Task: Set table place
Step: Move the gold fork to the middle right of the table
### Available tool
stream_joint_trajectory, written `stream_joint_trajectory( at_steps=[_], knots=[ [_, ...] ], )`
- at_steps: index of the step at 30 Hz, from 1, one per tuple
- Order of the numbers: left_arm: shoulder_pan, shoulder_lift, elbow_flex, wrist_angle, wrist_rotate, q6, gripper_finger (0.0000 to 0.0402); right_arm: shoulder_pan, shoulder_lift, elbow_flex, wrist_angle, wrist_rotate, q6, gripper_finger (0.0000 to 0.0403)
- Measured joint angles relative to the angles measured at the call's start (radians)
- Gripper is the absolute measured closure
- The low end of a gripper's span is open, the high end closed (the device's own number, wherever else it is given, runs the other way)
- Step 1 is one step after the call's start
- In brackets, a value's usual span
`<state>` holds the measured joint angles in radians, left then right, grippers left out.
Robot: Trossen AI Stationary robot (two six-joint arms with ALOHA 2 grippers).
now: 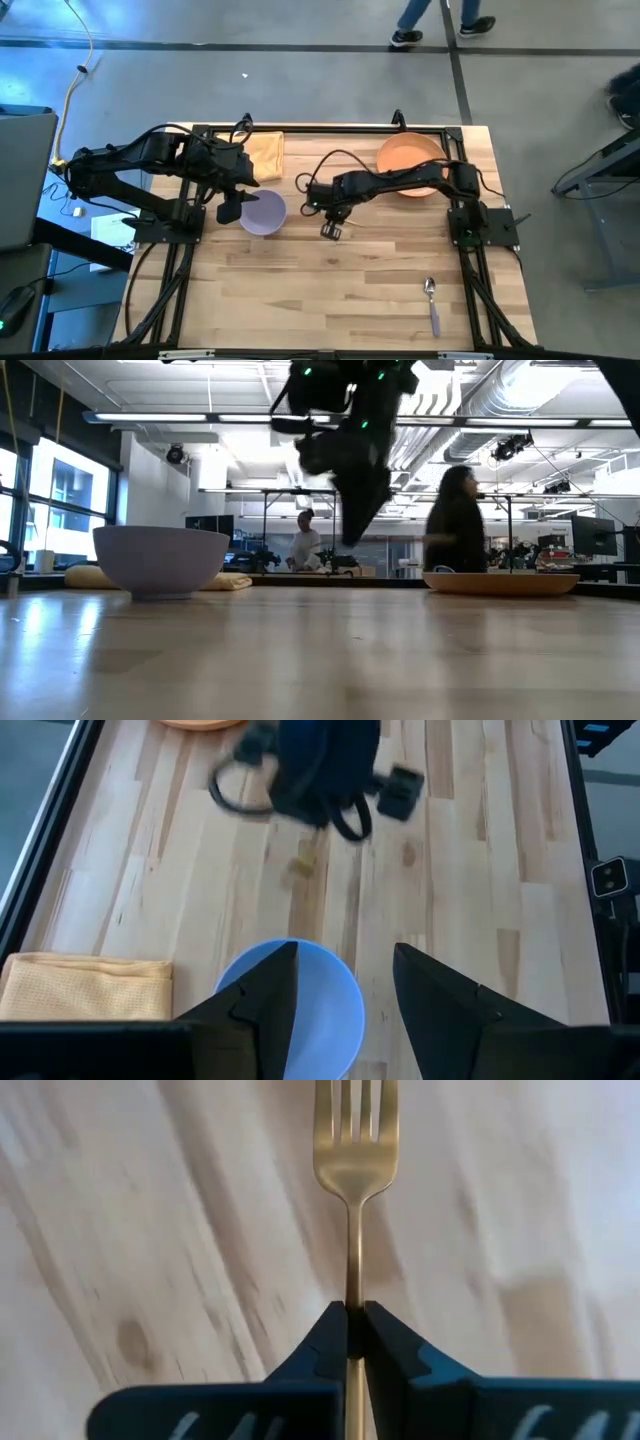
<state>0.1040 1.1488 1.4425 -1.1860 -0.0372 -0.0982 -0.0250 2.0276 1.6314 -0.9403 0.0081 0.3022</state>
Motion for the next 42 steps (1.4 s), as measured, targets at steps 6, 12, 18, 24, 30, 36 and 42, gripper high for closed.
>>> stream_joint_trajectory(
  at_steps=[6,12,18,24,30,36,42],
  knots=[
    [0.000,0.000,0.000,0.000,0.000,0.000,0.0247,0.004,-0.114,0.002,-0.219,0.087,0.189,0.0403],
    [0.000,0.000,0.000,0.002,0.000,0.000,0.0247,0.027,-0.198,-0.032,-0.386,0.124,0.449,0.0403],
    [0.000,0.000,0.000,0.012,0.000,0.000,0.0247,0.057,-0.359,-0.317,-0.248,0.091,0.760,0.0403],
    [0.000,0.000,0.000,0.016,0.000,0.000,0.0247,0.105,-0.537,-0.601,-0.028,0.072,1.095,0.0403],
    [0.000,0.000,0.000,0.028,-0.016,-0.001,0.0247,0.165,-0.592,-0.790,0.221,0.086,1.300,0.0403],
    [0.000,0.000,0.000,0.062,-0.027,-0.001,0.0247,0.200,-0.576,-0.893,0.321,0.108,1.412,0.0403],
    [0.000,0.000,0.000,0.069,-0.027,-0.002,0.0247,0.212,-0.576,-0.949,0.309,0.134,1.455,0.0403]
  ],
)
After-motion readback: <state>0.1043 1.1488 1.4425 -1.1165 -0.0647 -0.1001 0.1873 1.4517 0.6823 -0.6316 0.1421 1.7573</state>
